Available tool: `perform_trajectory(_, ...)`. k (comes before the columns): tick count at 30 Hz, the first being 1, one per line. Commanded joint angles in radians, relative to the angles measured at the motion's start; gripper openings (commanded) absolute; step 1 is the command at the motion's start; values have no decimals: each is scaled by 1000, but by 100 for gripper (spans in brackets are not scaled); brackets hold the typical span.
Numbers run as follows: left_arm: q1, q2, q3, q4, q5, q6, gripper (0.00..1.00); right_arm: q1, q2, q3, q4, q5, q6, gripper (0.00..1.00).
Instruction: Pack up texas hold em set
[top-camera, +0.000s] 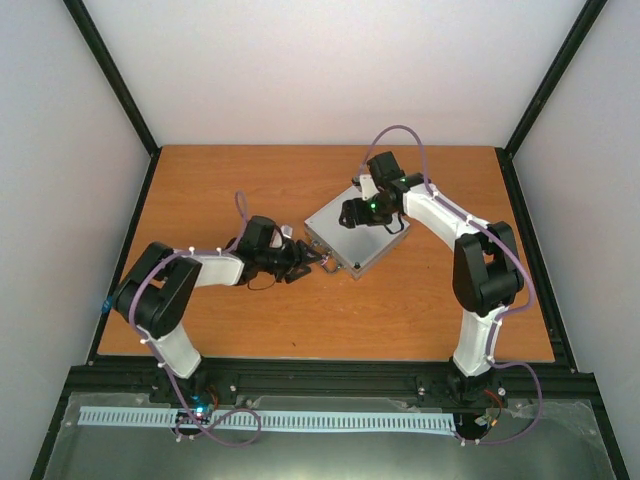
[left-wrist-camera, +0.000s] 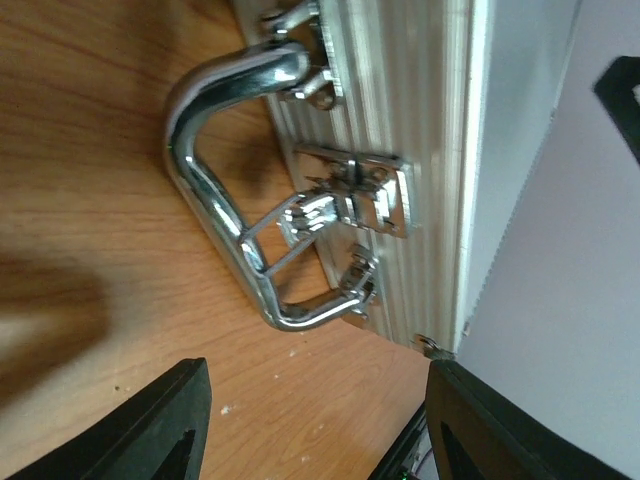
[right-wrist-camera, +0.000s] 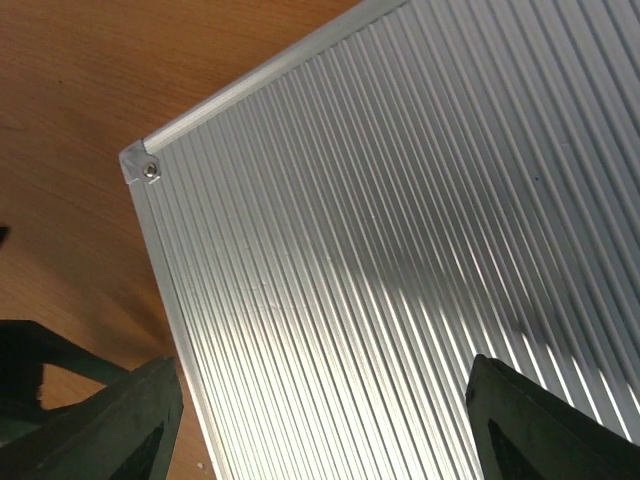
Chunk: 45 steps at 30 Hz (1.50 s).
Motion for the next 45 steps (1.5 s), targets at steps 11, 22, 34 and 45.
perform_trajectory(11, -21, 166, 41, 205, -73, -132, 60, -6, 13, 14, 32, -68, -2, 79)
perform_trajectory(22, -31, 146, -31, 246, -81, -170, 48, -11, 15, -3, 47, -73, 3, 79)
perform_trajectory(34, -58, 74, -81, 250, -111, -209, 41, -12, 22, -6, 53, -75, 6, 79)
perform_trajectory(45, -60, 127, -23, 293, -130, -240, 29, -11, 17, -24, 57, -80, 5, 79)
